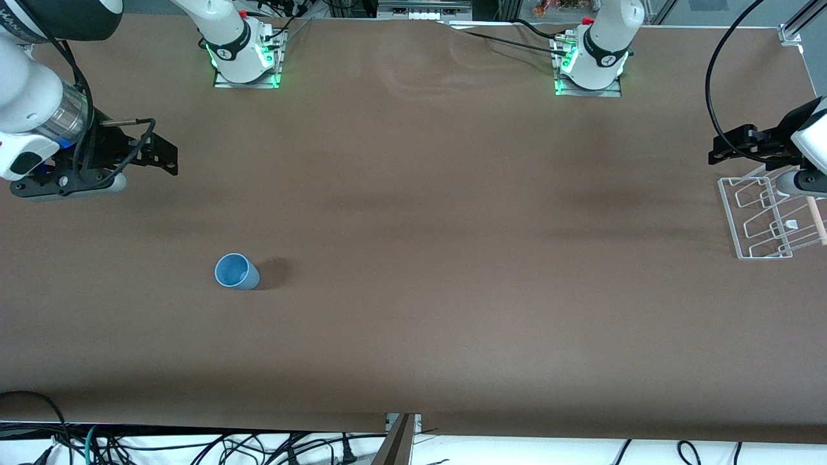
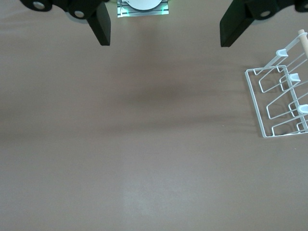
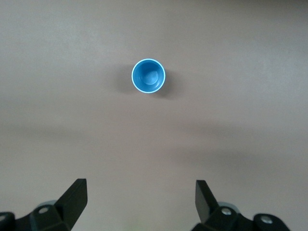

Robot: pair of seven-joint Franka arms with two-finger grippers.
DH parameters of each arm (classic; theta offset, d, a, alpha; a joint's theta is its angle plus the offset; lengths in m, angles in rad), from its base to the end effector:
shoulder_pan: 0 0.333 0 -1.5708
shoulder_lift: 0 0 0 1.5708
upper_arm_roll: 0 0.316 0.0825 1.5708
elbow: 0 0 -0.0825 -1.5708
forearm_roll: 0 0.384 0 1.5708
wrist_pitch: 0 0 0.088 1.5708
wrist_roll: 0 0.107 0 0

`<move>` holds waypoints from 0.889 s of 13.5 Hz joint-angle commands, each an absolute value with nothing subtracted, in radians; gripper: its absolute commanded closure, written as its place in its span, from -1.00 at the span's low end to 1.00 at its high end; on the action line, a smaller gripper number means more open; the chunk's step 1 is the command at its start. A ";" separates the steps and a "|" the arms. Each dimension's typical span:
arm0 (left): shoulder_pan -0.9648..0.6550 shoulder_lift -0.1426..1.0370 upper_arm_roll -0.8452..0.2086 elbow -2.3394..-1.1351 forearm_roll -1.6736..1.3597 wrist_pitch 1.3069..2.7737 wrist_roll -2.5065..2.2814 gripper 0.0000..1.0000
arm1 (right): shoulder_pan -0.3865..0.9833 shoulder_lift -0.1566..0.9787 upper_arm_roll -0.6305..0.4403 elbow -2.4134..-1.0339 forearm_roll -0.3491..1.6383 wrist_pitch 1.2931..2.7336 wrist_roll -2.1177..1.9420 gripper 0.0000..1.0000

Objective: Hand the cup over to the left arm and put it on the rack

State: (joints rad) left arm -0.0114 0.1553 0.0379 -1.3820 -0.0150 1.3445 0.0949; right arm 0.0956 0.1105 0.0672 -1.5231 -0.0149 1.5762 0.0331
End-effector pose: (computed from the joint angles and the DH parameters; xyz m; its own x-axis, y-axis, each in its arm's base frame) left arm 0.5771 0.0116 0.6059 0.9792 -0.0715 -0.1898 -0.0676 -0.9973 0.0272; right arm 0.5798 0.0915 0.5845 0.9900 0.1292 -0.0568 0.1299 -0.9915 0.0093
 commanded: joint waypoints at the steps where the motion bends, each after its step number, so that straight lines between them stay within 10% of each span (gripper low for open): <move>1: -0.014 0.163 0.032 -1.367 0.015 1.330 0.094 -1.00 | 0.086 0.086 0.069 -1.554 -0.023 1.603 0.015 -0.99; 12: -0.009 0.167 0.034 -1.367 0.015 1.330 0.097 -1.00 | 0.086 0.084 0.069 -1.554 -0.023 1.617 0.015 -0.99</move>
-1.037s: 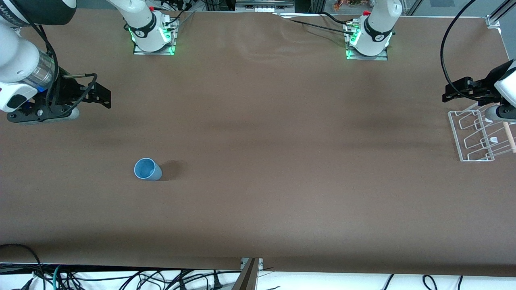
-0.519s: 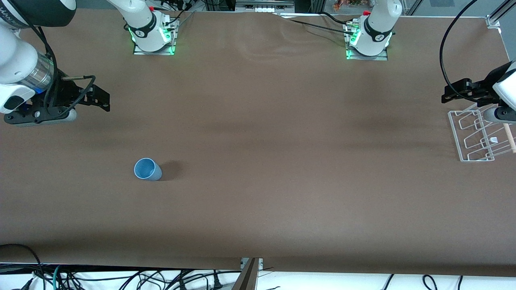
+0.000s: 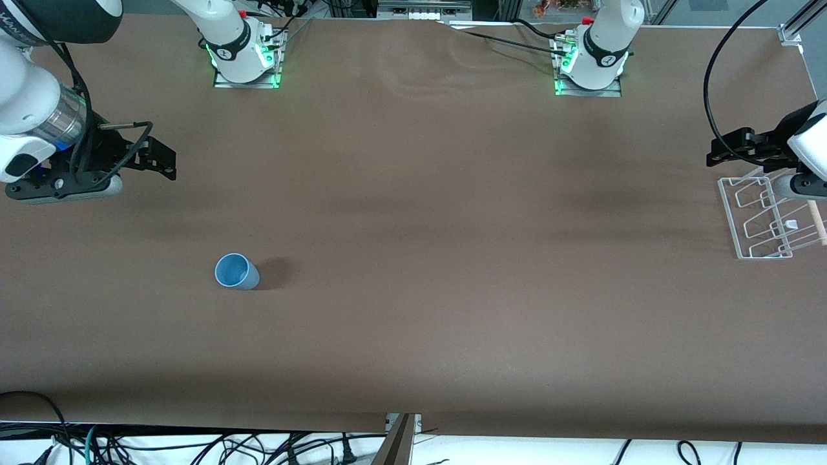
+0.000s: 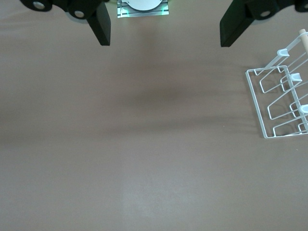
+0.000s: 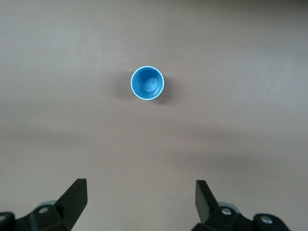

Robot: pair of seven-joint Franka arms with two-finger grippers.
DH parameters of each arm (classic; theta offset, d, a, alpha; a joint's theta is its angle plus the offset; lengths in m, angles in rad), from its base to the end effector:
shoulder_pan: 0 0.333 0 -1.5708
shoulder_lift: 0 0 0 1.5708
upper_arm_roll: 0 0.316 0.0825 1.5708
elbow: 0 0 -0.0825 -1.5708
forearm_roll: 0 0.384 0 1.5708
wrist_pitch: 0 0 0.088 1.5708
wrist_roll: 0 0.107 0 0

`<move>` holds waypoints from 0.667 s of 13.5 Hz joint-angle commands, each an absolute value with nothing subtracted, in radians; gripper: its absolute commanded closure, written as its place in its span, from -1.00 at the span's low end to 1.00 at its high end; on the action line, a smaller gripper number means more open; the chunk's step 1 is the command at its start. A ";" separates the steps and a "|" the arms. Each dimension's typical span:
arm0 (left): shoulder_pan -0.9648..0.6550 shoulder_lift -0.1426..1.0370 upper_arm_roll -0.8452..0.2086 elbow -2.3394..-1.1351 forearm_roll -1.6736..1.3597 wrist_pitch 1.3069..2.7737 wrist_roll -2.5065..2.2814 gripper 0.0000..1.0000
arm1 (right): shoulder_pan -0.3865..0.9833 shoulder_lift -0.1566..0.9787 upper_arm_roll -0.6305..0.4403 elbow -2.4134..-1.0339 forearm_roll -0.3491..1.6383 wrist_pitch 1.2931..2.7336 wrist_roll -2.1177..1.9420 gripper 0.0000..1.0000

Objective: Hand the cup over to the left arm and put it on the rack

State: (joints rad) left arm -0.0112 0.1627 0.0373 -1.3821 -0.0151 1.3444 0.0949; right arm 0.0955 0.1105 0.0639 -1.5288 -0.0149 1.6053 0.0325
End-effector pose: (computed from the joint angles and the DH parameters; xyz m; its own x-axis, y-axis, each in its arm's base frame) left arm 0.5791 0.0113 0.6016 0.9777 -0.0719 -0.1972 -0.0677 -0.9973 0.0279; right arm 0.5829 0.0901 0.5842 0.9914 0.1268 -0.0335 0.1272 -0.9918 0.0089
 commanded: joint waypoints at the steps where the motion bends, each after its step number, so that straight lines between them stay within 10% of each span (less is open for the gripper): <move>1: -0.009 0.167 0.034 -1.367 0.015 1.331 0.097 -1.00 | 0.086 0.084 0.069 -1.554 -0.023 1.615 0.015 -0.99; 9: -0.018 0.169 0.031 -1.367 0.003 1.331 0.104 -1.00 | 0.086 0.112 0.069 -1.546 -0.015 1.606 0.035 -0.99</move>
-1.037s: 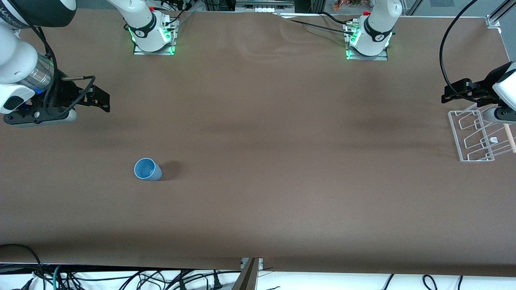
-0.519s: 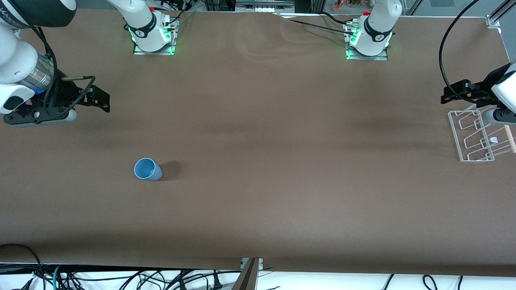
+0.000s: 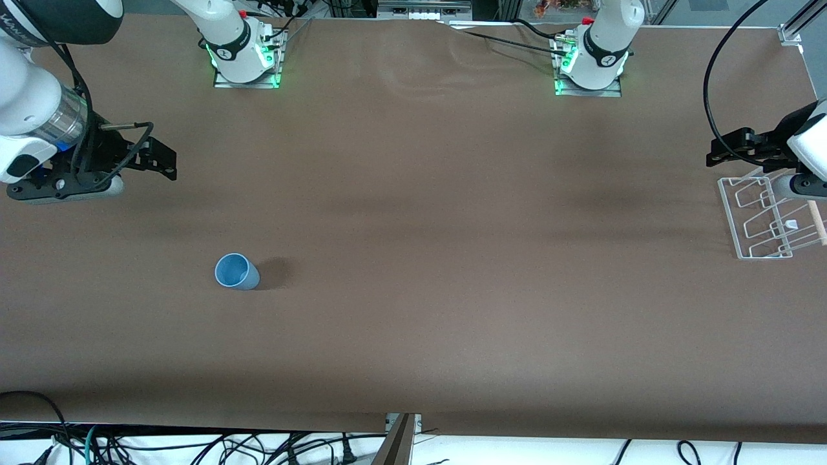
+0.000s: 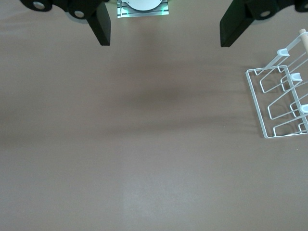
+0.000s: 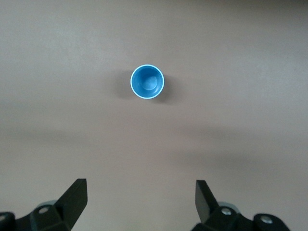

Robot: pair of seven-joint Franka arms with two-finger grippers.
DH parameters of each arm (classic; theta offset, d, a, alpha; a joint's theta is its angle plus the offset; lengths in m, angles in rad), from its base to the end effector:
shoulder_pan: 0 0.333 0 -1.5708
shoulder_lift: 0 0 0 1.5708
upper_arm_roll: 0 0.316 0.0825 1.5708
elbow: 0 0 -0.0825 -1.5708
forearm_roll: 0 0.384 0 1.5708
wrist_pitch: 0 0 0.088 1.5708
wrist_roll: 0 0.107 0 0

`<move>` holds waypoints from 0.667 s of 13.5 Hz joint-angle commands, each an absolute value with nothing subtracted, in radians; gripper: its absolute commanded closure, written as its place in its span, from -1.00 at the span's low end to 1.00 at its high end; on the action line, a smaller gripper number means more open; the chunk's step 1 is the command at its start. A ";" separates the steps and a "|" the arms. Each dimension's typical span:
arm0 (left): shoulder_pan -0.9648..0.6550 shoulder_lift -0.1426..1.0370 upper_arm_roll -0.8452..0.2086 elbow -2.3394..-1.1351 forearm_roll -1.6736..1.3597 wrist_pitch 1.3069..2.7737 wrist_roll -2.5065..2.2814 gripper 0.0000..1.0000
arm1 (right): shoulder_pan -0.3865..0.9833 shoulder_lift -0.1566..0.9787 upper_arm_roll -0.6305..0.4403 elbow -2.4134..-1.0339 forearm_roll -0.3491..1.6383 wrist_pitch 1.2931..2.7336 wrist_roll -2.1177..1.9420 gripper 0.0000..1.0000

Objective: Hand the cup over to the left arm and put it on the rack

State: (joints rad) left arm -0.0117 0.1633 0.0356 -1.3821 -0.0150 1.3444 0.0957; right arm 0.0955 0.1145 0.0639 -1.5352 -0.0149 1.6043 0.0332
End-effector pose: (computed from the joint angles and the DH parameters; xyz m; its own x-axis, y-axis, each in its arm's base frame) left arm 0.5793 0.0102 0.6013 0.9774 -0.0749 -0.1977 -0.0707 -0.9971 0.0282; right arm 0.5835 0.0902 0.5787 0.9910 0.1261 -0.0449 0.1266 -0.9919 0.0090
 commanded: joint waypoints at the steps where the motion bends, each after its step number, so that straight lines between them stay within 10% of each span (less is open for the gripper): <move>1: -0.018 0.167 0.031 -1.367 0.003 1.331 0.104 -1.00 | 0.081 0.120 0.069 -1.548 -0.006 1.621 0.031 -0.99; 9: -0.018 0.183 0.031 -1.365 -0.002 1.335 0.219 -1.00 | 0.081 0.429 0.071 -1.534 -0.017 1.820 -0.057 -0.99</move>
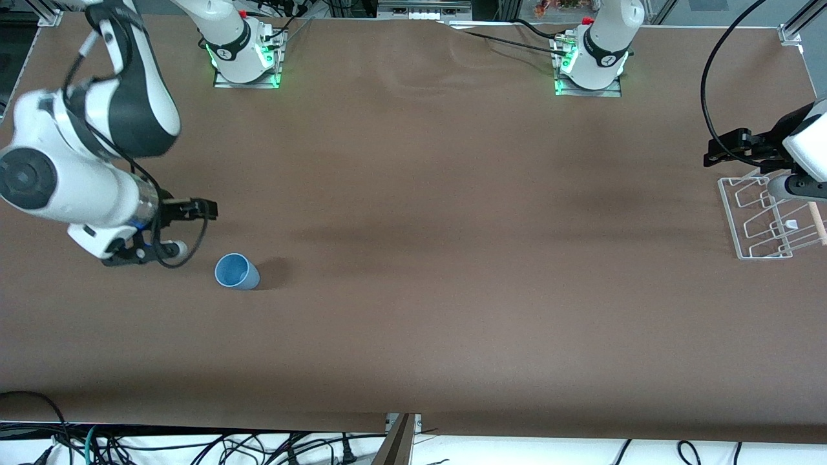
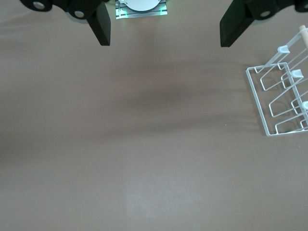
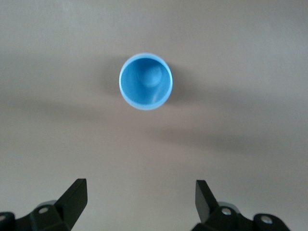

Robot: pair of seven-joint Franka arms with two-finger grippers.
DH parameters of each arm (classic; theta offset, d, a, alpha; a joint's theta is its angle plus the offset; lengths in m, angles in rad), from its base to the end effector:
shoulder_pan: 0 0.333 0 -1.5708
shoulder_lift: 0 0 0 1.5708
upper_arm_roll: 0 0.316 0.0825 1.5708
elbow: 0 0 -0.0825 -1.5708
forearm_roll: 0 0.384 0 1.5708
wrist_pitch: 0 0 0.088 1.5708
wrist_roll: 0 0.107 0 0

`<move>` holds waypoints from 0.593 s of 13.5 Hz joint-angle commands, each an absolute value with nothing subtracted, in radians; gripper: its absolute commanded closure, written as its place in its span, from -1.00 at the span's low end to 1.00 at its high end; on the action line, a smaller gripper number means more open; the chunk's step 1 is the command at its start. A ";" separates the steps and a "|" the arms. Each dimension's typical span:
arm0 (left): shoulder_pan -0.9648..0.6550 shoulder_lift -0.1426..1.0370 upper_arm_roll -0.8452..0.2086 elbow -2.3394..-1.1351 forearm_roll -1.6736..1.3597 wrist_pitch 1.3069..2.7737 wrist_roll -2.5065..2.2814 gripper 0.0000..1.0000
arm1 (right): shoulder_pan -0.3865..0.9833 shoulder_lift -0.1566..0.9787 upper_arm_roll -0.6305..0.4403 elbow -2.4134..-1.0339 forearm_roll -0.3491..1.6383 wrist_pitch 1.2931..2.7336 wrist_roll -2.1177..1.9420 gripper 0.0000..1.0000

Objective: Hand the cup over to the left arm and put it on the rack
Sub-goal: 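Reach the right gripper down to the blue cup and grasp it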

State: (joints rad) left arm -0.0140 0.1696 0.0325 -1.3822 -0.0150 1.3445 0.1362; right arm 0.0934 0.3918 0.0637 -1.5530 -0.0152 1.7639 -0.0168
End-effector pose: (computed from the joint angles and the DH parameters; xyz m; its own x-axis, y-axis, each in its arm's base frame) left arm 0.5811 0.0072 0.5976 0.9718 -0.1205 -0.2025 -0.1153 -0.9926 0.0374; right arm 0.6447 0.0957 0.4094 0.9685 0.1730 -0.1789 0.1735 -0.9848 -0.0132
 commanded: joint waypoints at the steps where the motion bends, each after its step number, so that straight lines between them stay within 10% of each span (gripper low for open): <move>1: -0.020 0.184 0.032 -1.365 -0.005 1.336 0.282 -1.00 | 0.075 0.469 0.071 -1.532 -0.015 1.880 -0.075 -0.99; 8: -0.031 0.199 0.034 -1.371 -0.049 1.336 0.565 -1.00 | 0.051 0.600 0.067 -1.529 -0.025 2.060 -0.199 -0.97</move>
State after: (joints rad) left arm -0.0161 0.1856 0.0279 -1.3824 -0.0377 1.3445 0.4307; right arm 0.0724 0.5814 0.0591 -1.5491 -0.0153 2.0503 -0.1606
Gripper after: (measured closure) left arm 0.000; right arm 0.013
